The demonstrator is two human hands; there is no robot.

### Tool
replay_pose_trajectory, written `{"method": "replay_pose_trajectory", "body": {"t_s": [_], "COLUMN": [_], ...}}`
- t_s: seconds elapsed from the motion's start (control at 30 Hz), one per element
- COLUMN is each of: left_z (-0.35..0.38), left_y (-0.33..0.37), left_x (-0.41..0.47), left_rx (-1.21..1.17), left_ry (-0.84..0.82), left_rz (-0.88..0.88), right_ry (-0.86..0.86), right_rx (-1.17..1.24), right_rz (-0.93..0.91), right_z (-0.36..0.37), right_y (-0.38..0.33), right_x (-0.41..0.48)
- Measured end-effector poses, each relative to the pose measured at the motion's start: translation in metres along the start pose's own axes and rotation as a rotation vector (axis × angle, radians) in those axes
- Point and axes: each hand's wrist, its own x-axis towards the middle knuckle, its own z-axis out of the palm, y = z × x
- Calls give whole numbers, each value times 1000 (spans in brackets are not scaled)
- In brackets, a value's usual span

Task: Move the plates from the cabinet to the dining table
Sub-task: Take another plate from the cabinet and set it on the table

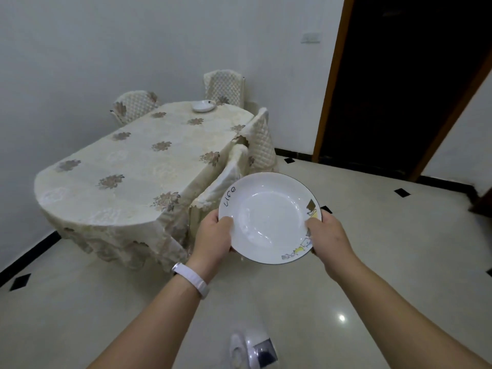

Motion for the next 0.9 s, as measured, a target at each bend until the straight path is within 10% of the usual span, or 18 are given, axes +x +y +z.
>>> {"method": "replay_pose_trajectory", "body": {"t_s": [0.9], "left_z": [96], "left_y": [74], "left_x": [414], "left_rx": [90], "left_ry": [-193], "left_rz": [20], "right_ry": [150], "right_rx": [-51], "right_rz": [66], "right_z": [84], "right_y": [-94], "right_x": [376]}}
